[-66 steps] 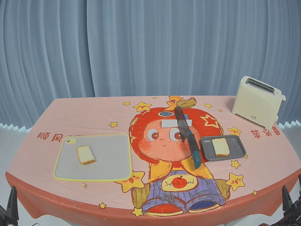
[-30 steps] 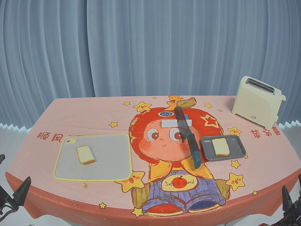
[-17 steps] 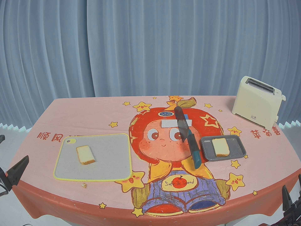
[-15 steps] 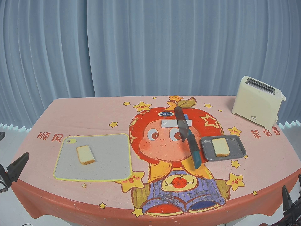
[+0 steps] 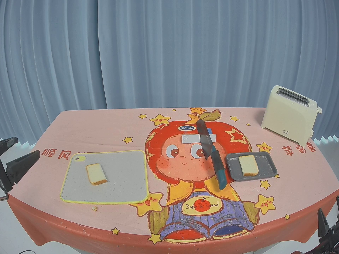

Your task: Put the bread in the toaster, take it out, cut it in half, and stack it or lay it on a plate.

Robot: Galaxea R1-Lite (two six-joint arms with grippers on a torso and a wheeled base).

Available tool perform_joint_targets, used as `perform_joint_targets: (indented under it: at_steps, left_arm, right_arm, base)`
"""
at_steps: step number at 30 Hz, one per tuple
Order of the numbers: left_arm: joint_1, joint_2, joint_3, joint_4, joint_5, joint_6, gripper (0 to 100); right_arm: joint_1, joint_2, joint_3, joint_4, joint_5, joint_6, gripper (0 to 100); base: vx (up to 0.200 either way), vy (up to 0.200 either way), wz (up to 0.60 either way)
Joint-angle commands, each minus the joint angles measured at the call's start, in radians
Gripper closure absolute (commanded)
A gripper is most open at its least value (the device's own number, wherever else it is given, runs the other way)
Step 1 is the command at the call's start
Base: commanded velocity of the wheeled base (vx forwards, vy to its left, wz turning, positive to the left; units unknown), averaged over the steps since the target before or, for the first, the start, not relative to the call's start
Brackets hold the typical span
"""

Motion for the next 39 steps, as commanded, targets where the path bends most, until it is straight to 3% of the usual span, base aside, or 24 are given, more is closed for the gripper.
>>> perform_joint_targets:
  at_steps: [1,2,4,5,10,14,17,23,27,32,35,39]
  left_arm:
    - [-0.002,0.030,-0.022,0.005,0.000,-0.024,0]
    - [0.000,0.030,-0.025,0.008,0.002,-0.042,0]
    - [0.000,0.030,-0.027,0.008,0.003,-0.050,0]
    - [0.000,0.035,-0.030,0.007,0.022,-0.077,0]
    - [0.000,0.069,-0.045,0.008,0.068,-0.086,0]
    - [0.000,0.122,-0.051,0.007,0.080,-0.134,0]
    - [0.000,0.168,-0.068,0.010,0.108,-0.152,0]
    - [-0.002,0.260,-0.068,0.011,0.138,-0.155,0]
    - [-0.007,0.330,-0.070,0.005,0.200,-0.154,0]
    - [-0.008,0.389,-0.103,0.008,0.204,-0.159,0]
    - [-0.007,0.415,-0.122,0.010,0.221,-0.186,0]
    - [-0.007,0.445,-0.136,0.011,0.244,-0.191,0]
  right_arm:
    - [0.001,-0.016,0.014,0.000,0.000,0.000,0]
    - [0.001,-0.016,0.014,0.000,0.000,0.000,0]
    - [0.001,-0.016,0.014,0.000,0.000,0.000,0]
    - [0.000,-0.016,0.014,0.000,0.000,0.000,0]
    - [0.000,-0.016,0.014,0.000,0.000,0.000,0]
    - [0.001,-0.016,0.014,0.000,0.000,0.000,0]
    - [0.000,-0.016,0.014,0.000,0.000,0.000,0]
    - [0.001,-0.016,0.014,0.000,0.000,0.000,0]
    - [0.001,-0.016,0.014,0.000,0.000,0.000,0]
    - [0.000,-0.016,0.014,0.000,0.000,0.000,0]
    - [0.001,-0.016,0.014,0.000,0.000,0.000,0]
    - [0.001,-0.016,0.014,0.000,0.000,0.000,0]
  base:
    - [0.000,0.000,0.00]
    - [0.000,0.000,0.00]
    - [0.000,0.000,0.00]
    - [0.000,0.000,0.00]
    - [0.000,0.000,0.00]
    - [0.000,0.000,0.00]
    - [0.000,0.000,0.00]
    - [0.000,0.000,0.00]
    - [0.000,0.000,0.00]
    - [0.000,0.000,0.00]
    - [0.000,0.000,0.00]
    - [0.000,0.000,0.00]
